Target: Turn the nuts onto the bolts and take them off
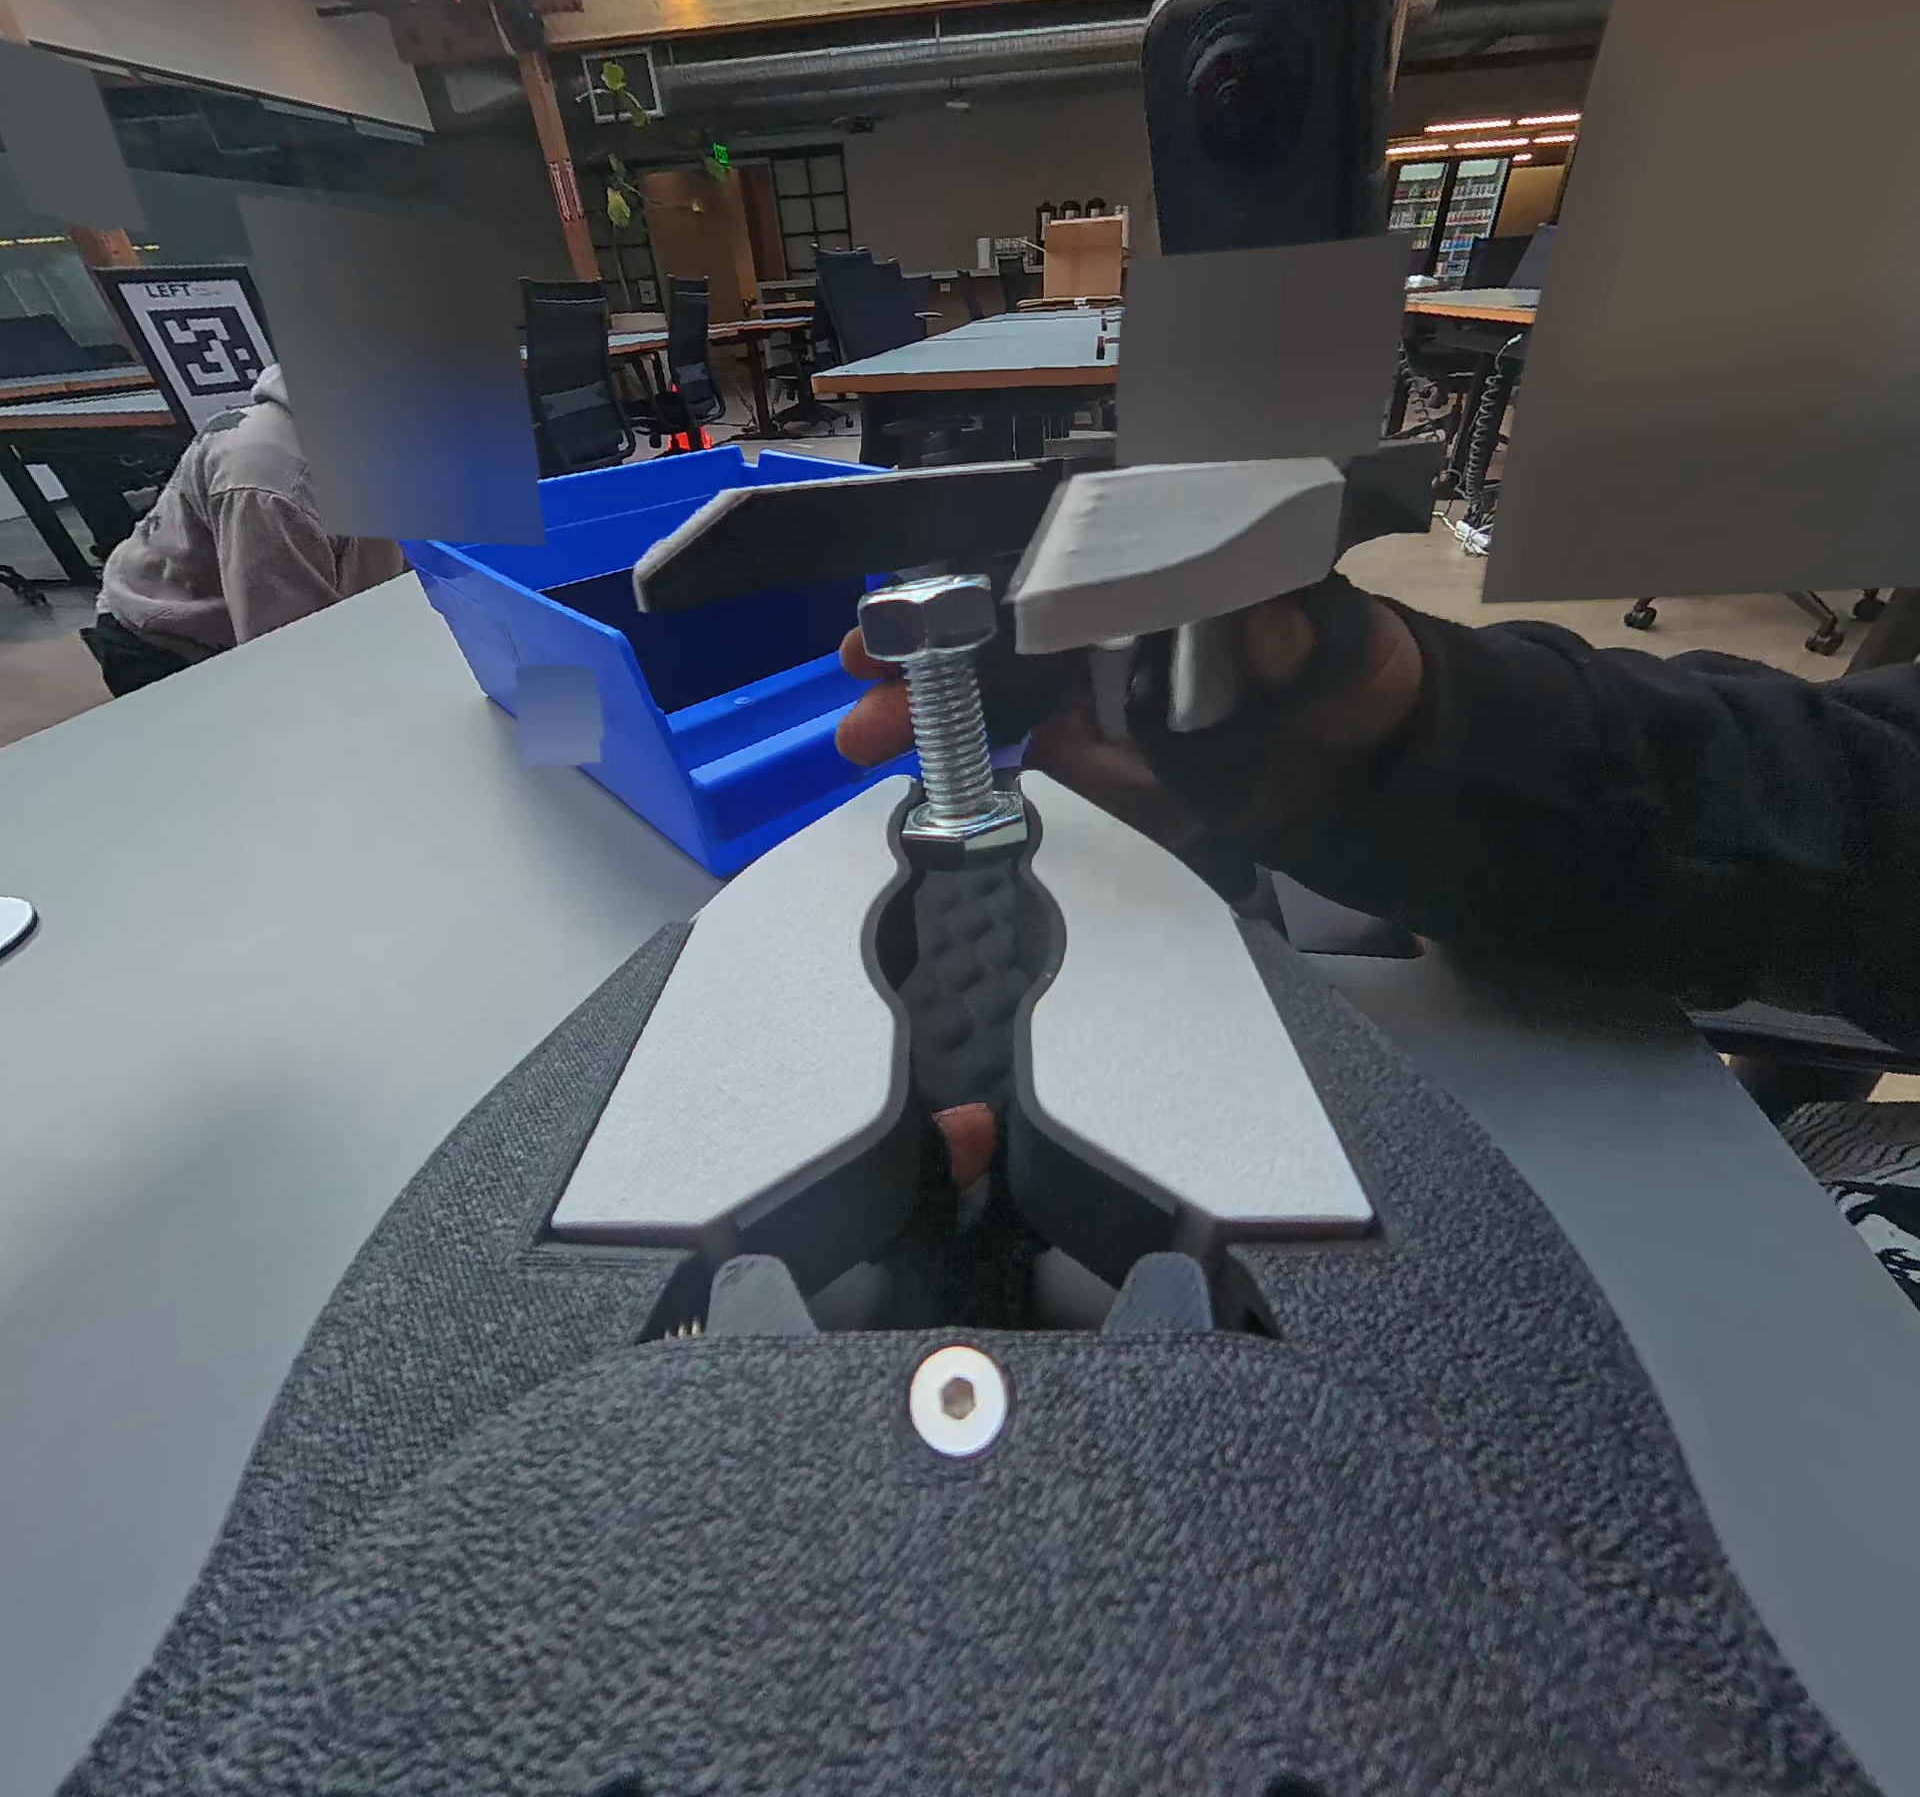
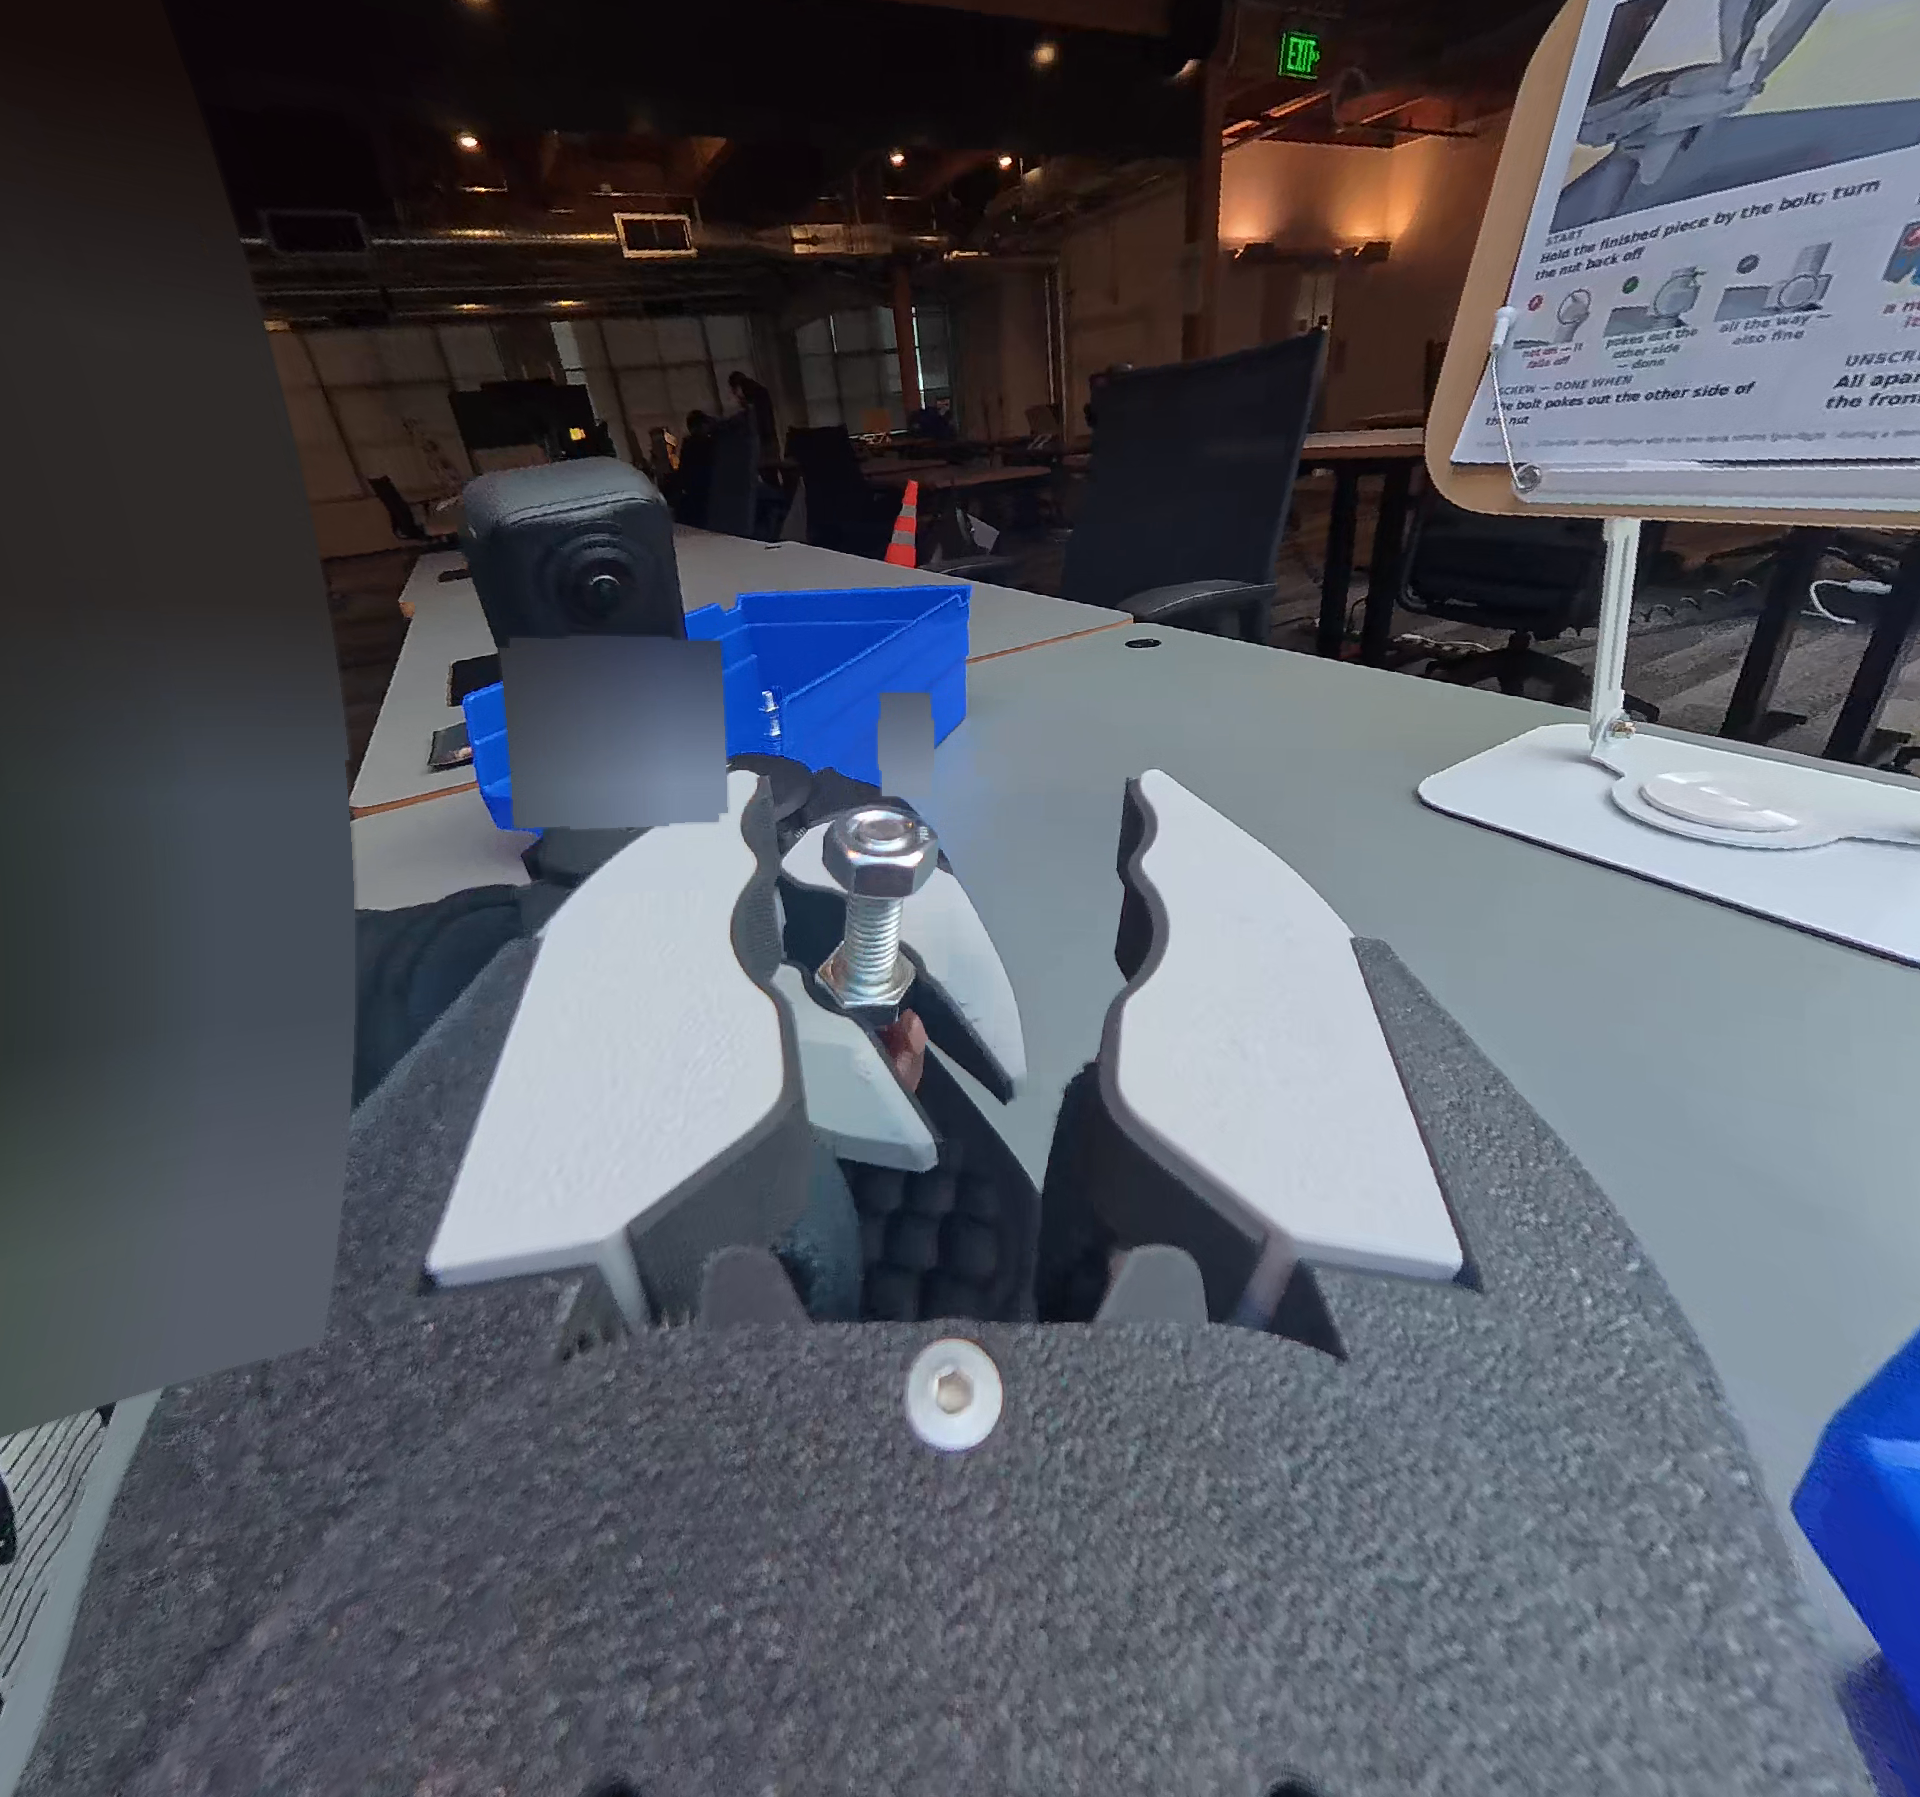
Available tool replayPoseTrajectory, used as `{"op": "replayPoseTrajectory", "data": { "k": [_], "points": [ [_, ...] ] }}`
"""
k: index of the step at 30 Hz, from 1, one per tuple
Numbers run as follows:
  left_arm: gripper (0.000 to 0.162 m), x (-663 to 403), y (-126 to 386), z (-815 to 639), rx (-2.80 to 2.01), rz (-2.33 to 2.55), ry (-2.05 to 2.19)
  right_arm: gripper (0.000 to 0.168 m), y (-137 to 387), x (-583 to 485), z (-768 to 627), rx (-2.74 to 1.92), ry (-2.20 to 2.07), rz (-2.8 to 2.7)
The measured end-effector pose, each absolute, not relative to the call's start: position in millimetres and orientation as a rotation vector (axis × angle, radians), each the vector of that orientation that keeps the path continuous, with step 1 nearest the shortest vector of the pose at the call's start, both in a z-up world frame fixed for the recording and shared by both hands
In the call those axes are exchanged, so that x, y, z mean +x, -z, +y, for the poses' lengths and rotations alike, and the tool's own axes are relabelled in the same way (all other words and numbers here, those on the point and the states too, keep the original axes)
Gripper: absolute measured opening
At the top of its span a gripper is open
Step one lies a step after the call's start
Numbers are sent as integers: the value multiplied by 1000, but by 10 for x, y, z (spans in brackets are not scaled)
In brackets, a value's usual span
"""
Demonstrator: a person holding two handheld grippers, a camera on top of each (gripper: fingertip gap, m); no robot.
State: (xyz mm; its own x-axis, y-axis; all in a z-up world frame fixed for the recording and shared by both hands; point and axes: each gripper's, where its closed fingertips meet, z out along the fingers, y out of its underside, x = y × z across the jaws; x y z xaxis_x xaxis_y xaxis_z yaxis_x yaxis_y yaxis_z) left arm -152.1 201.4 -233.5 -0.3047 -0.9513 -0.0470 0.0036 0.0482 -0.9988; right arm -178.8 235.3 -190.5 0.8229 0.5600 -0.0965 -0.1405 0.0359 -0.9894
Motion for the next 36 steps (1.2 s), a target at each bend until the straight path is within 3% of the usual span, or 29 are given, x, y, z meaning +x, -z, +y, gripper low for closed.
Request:
{"op": "replayPoseTrajectory", "data": {
  "k": [17, 26, 36],
  "points": [
    [14, -1534, 2301, 2021, -1007, 1436, 1418, 56, 1940, -1481, 2214, -1465, -489, -301],
    [14, -1532, 2301, 2020, -1007, 1437, 1424, 66, 1863, -1727, 2337, -1441, -567, -345],
    [14, -1536, 2296, 2016, -1006, 1434, 1430, 64, 1914, -1711, 2396, -1468, -545, -325]
  ]
}}
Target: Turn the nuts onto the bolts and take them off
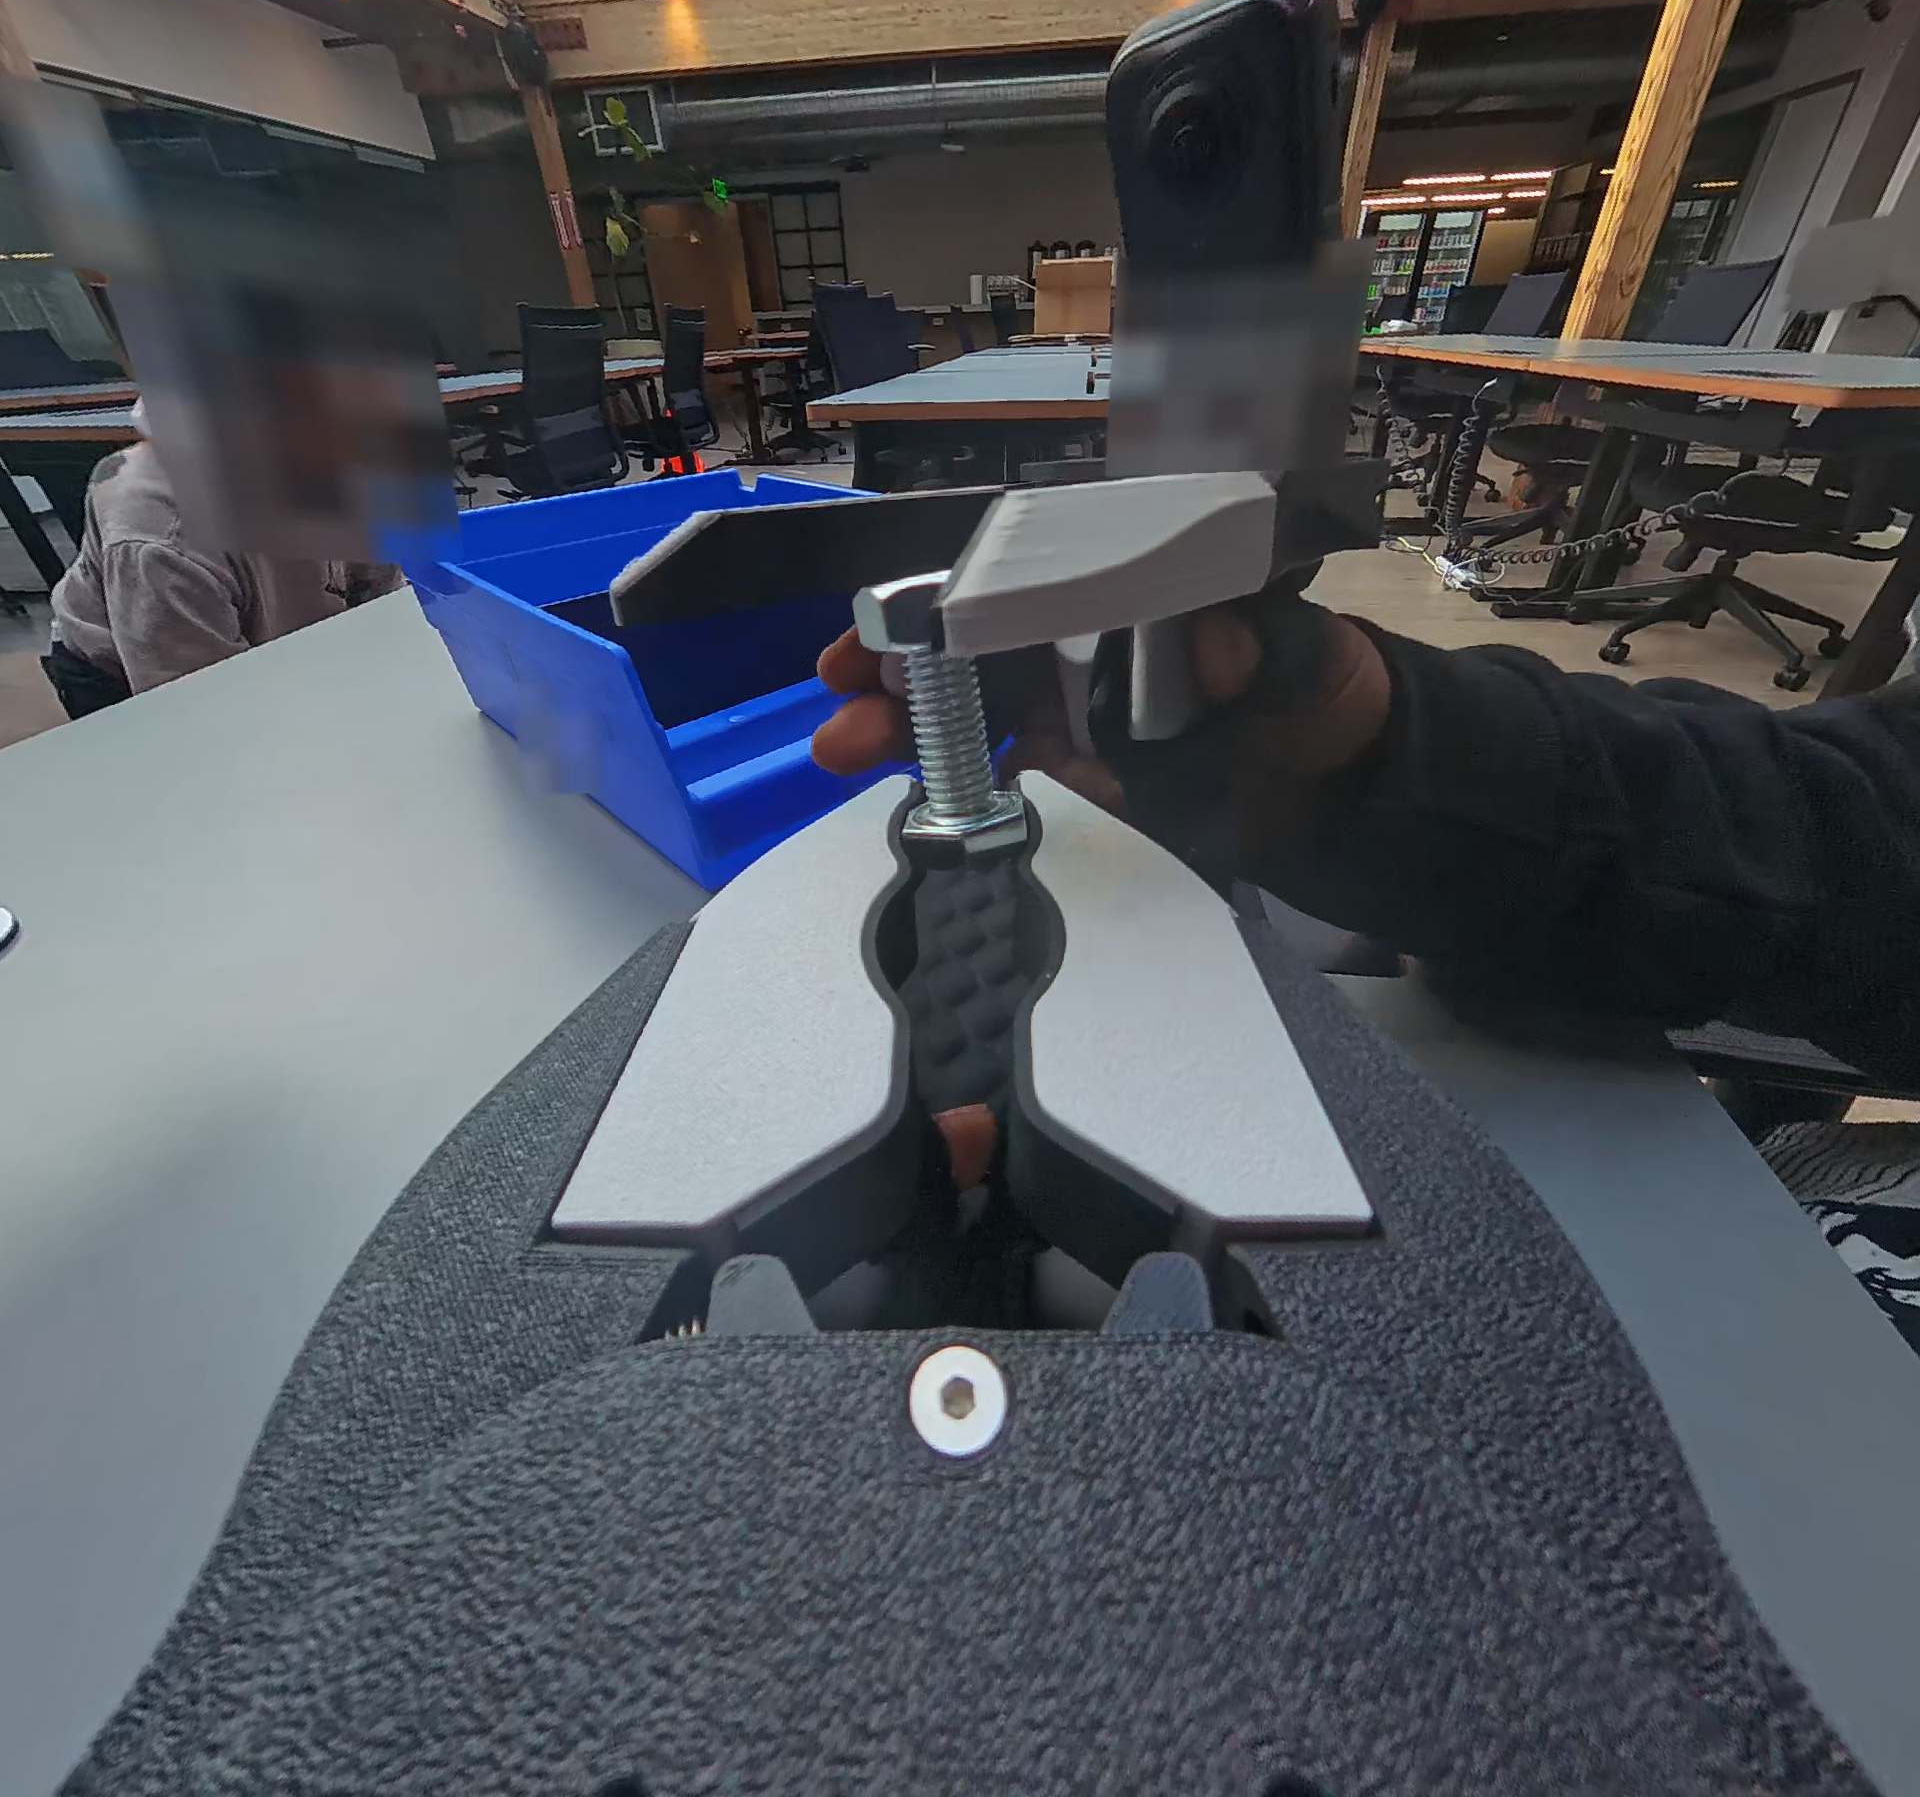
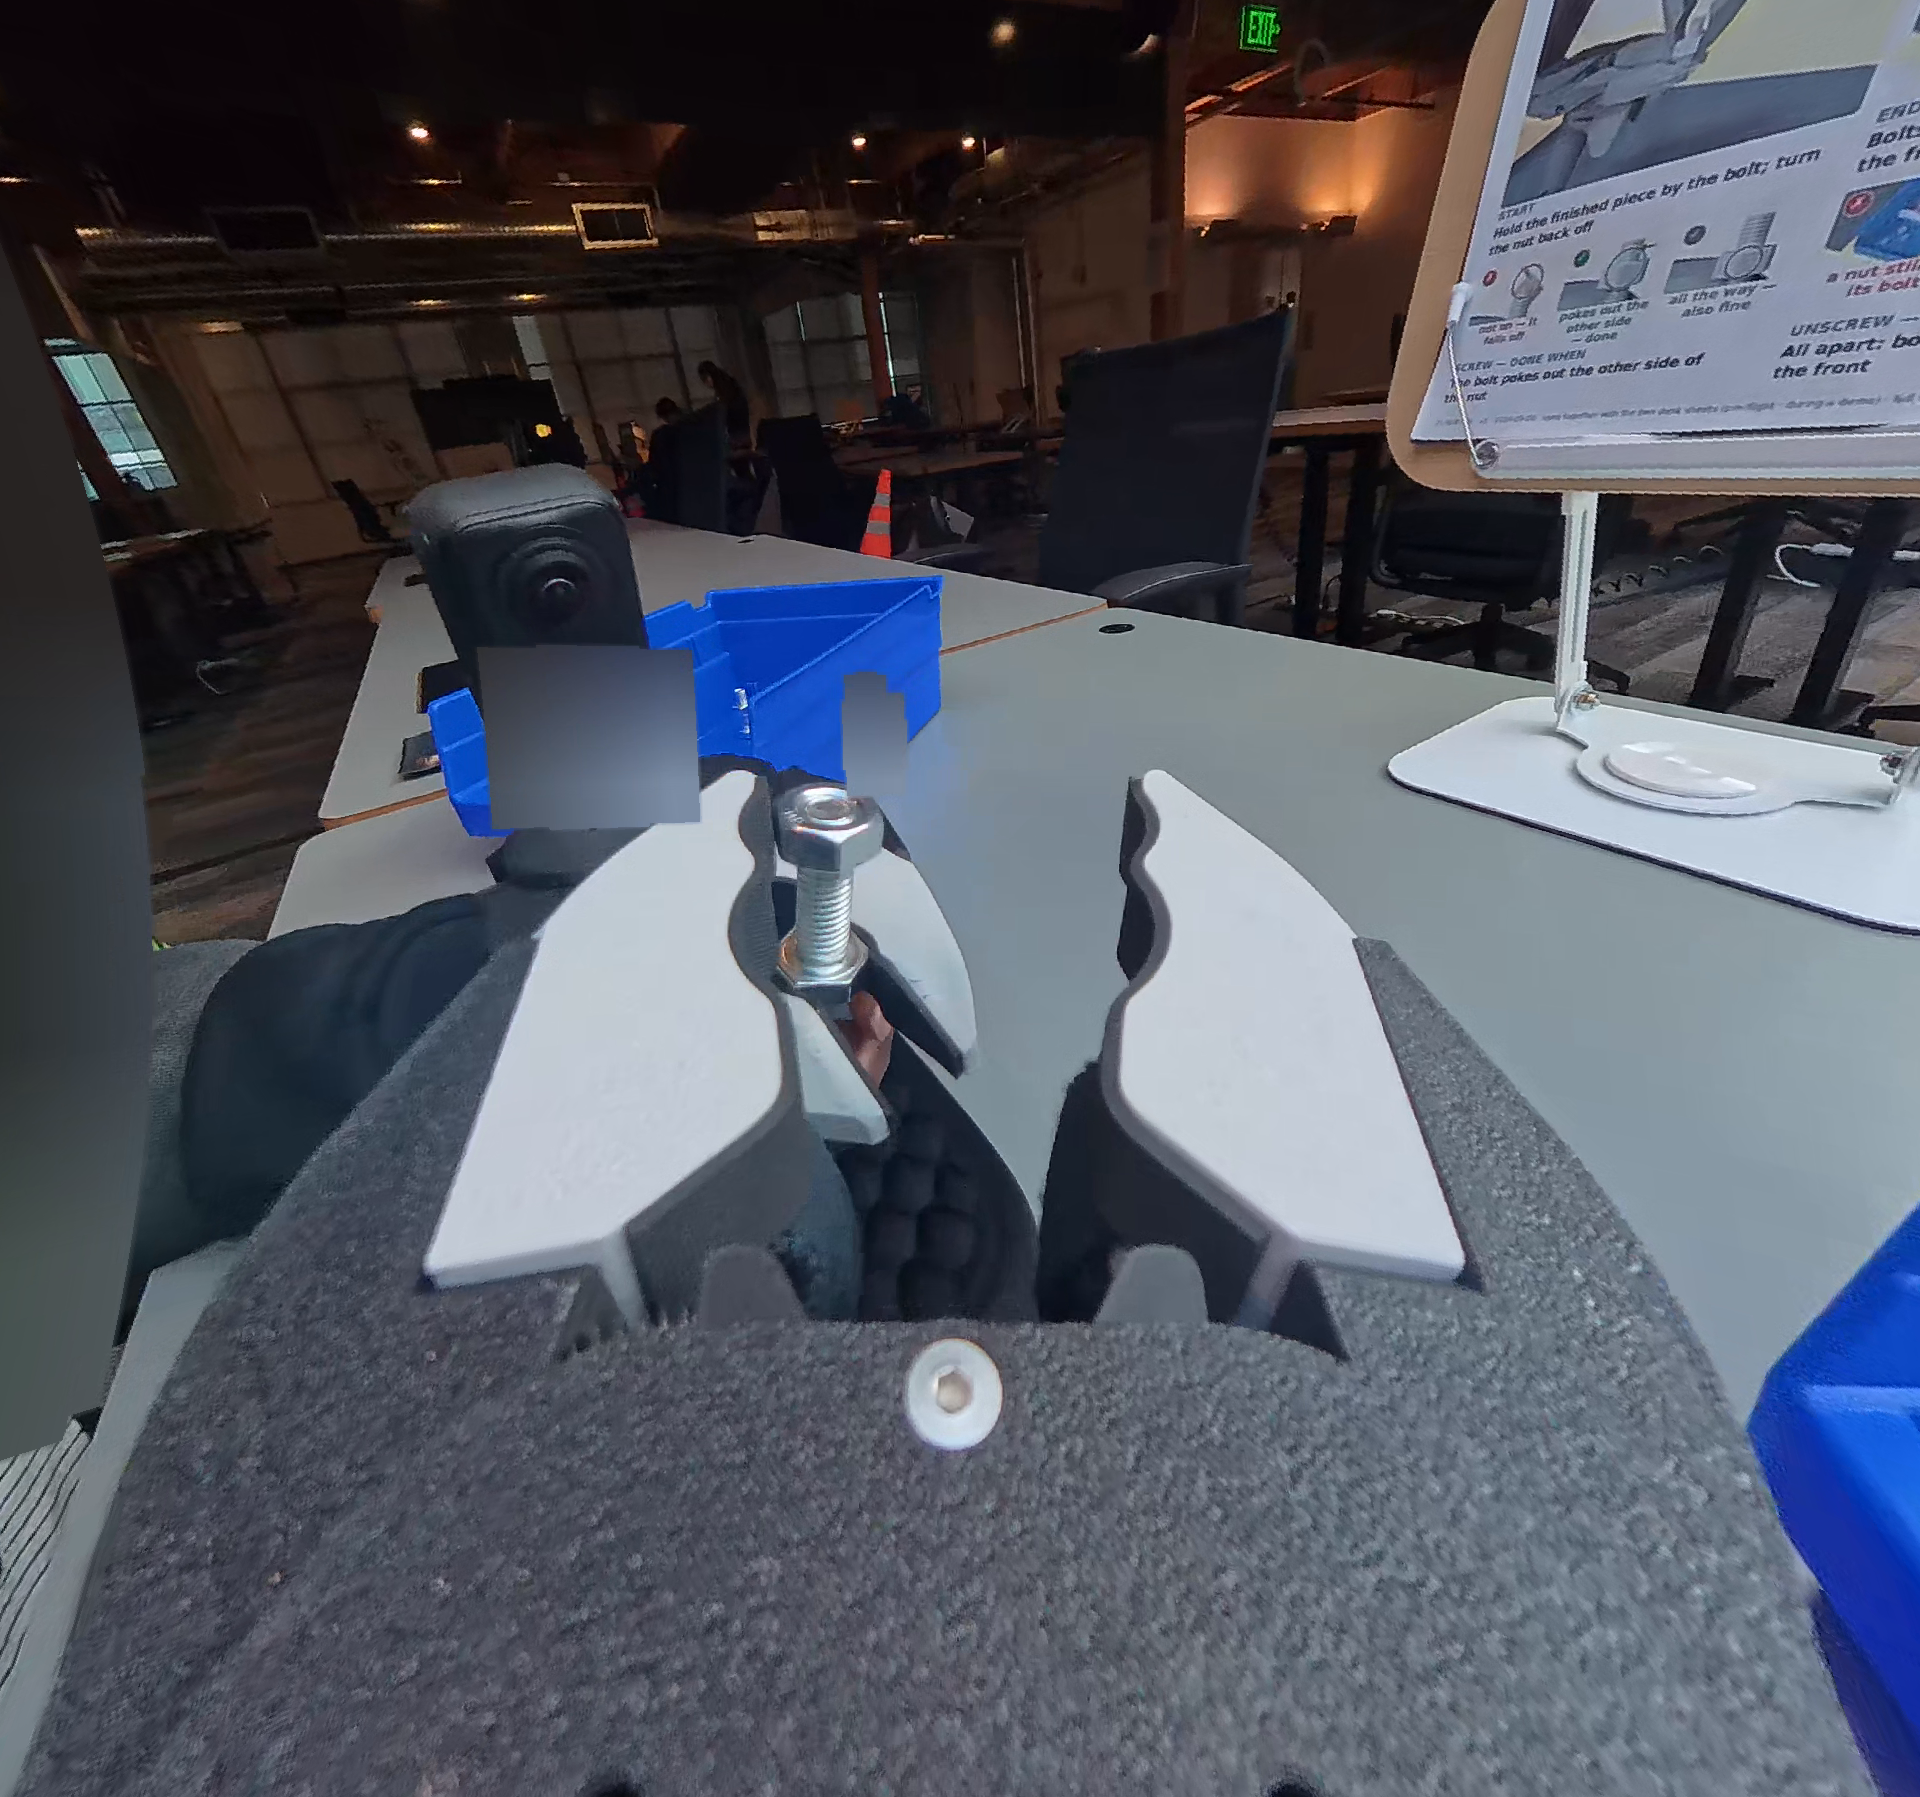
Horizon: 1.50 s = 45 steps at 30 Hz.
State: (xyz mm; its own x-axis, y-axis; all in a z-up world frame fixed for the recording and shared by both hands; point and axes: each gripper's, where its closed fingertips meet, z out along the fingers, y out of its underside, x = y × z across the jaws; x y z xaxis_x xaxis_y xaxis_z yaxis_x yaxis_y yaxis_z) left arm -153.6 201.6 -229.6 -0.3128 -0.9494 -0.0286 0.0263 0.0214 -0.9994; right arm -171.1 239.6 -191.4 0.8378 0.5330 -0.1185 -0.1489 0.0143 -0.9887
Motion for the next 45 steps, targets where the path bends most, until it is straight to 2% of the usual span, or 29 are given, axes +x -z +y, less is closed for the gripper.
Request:
{"op": "replayPoseTrajectory", "data": {
  "k": [10, 19, 35, 45],
  "points": [
    [14, -1540, 2281, 2016, -1004, 1427, 1441, 61, 1957, -1468, 2216, -1475, -498, -310],
    [14, -1534, 2286, 1983, -993, 1437, 1448, 68, 1866, -1751, 2351, -1447, -559, -367],
    [14, -1546, 2263, 1998, -989, 1419, 1462, 62, 1918, -1463, 2211, -1462, -503, -302],
    [14, -1545, 2264, 1985, -984, 1426, 1461, 69, 1876, -1765, 2389, -1459, -545, -376]
  ]
}}
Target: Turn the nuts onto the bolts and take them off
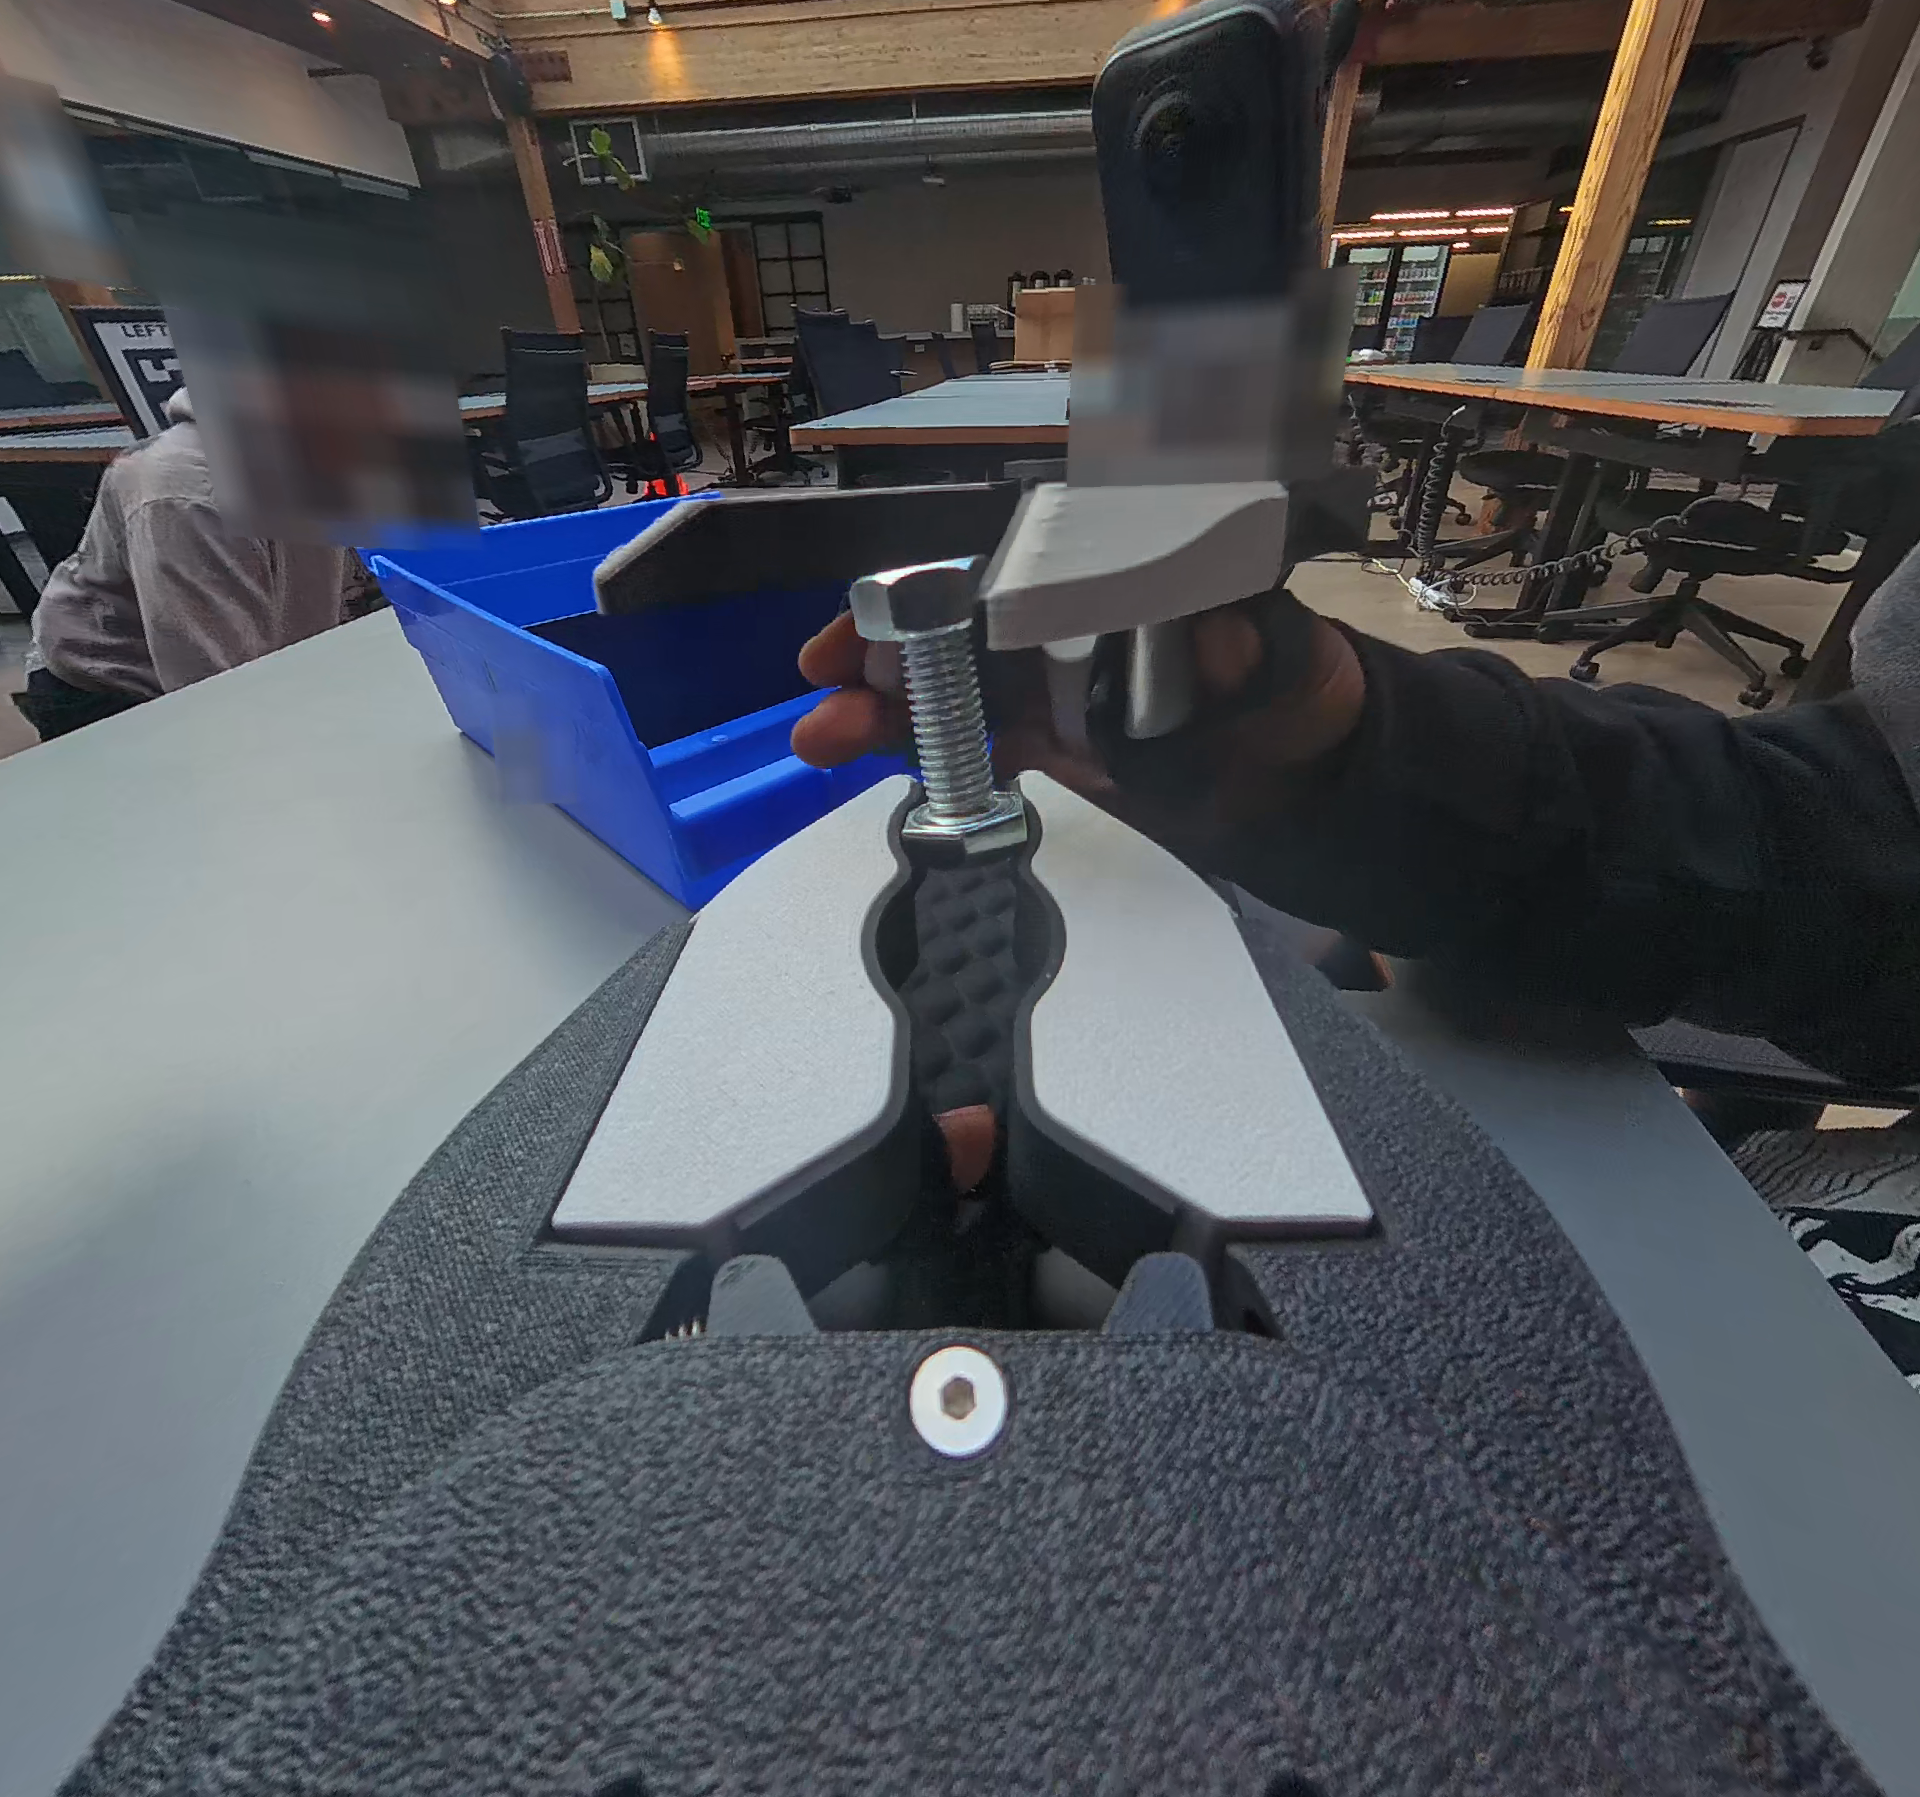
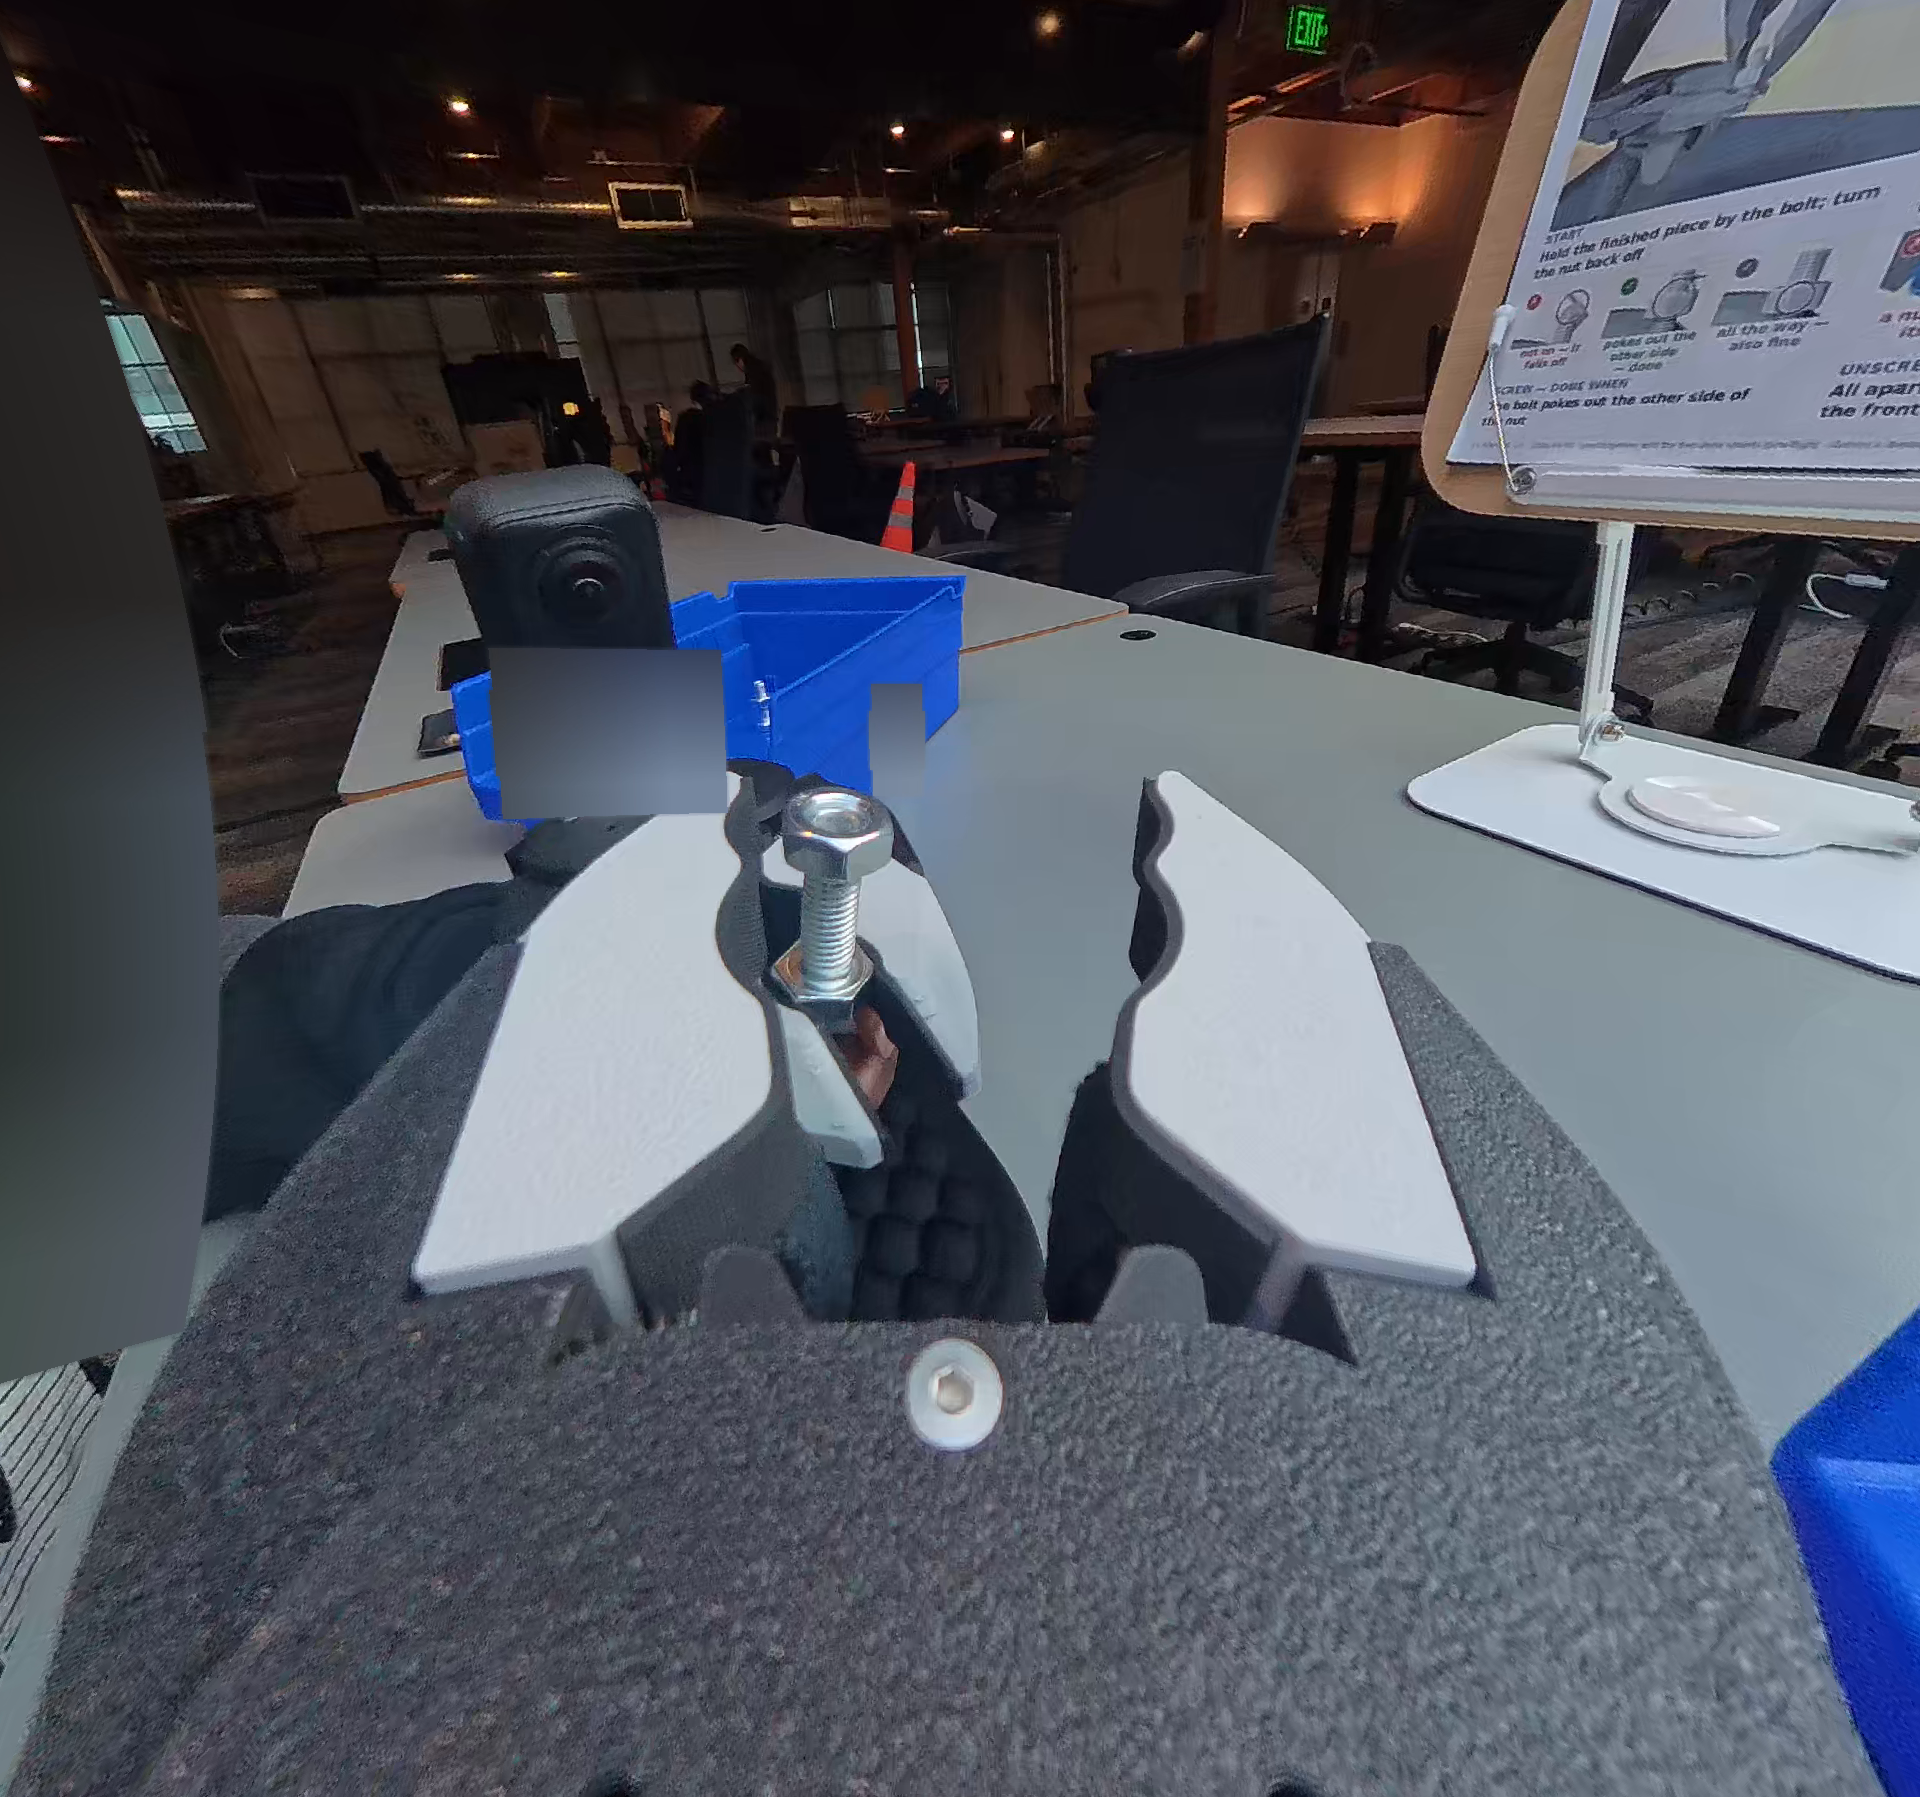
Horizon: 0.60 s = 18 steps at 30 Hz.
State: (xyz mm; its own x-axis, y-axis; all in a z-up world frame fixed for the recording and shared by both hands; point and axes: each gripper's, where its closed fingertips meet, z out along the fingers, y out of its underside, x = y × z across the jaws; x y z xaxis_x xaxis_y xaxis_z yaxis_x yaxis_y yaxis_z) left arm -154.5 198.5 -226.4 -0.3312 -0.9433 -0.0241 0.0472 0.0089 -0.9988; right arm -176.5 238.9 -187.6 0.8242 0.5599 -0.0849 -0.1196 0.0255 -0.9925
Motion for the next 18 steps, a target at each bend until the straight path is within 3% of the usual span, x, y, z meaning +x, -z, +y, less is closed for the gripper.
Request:
{"op": "replayPoseTrajectory", "data": {
  "k": [18],
  "points": [
    [14, -1549, 2256, 1986, -981, 1420, 1466, 65, 1831, -1565, 2213, -1427, -518, -347]
  ]
}}
